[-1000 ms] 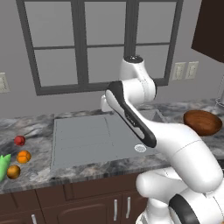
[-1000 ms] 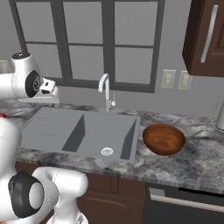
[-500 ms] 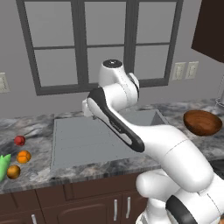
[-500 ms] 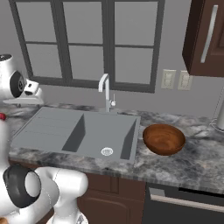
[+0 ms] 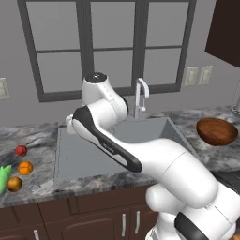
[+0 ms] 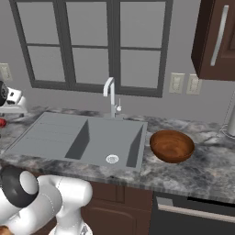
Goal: There is a mixed pile of frozen fruits and vegetables on the counter. Locate all the frozen vegetables and place the items in a bowl on the counter. Take all the frozen fruits and defrost them in a running sink.
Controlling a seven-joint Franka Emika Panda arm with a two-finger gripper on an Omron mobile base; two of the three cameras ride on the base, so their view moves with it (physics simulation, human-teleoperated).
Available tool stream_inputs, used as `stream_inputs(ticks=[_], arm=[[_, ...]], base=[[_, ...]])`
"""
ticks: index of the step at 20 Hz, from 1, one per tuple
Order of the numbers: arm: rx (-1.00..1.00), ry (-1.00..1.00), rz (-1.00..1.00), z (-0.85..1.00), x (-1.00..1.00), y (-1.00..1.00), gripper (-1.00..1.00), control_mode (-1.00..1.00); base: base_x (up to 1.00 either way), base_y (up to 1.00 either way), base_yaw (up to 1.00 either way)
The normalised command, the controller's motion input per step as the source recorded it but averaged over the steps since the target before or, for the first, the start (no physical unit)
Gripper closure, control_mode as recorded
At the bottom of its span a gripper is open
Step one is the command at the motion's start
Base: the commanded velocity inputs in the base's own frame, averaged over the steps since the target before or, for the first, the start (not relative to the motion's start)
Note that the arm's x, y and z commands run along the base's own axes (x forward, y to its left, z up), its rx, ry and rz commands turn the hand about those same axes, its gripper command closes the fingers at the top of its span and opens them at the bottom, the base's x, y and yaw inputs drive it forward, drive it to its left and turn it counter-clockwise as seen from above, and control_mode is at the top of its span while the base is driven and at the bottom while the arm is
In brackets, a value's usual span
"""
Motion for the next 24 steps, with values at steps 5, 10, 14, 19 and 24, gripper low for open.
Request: stream_inputs(ticks=[5, 10, 14, 19, 24], arm=[[0.00, 0.00, 0.00, -0.01, -0.15, 0.57, -1.00, -1.00], [0.01, 0.08, 0.00, 0.00, -0.16, 0.50, -1.00, -1.00], [0.06, 0.12, 0.00, 0.00, -0.16, 0.53, -1.00, -1.00], [0.07, 0.10, 0.00, 0.00, -0.23, 0.44, -1.00, -1.00], [0.04, 0.06, 0.00, 0.00, -0.28, 0.37, -1.00, -1.00]], base=[[0.00, 0.00, 0.00], [0.00, 0.00, 0.00], [0.00, 0.00, 0.00], [0.00, 0.00, 0.00], [0.00, 0.00, 0.00]])
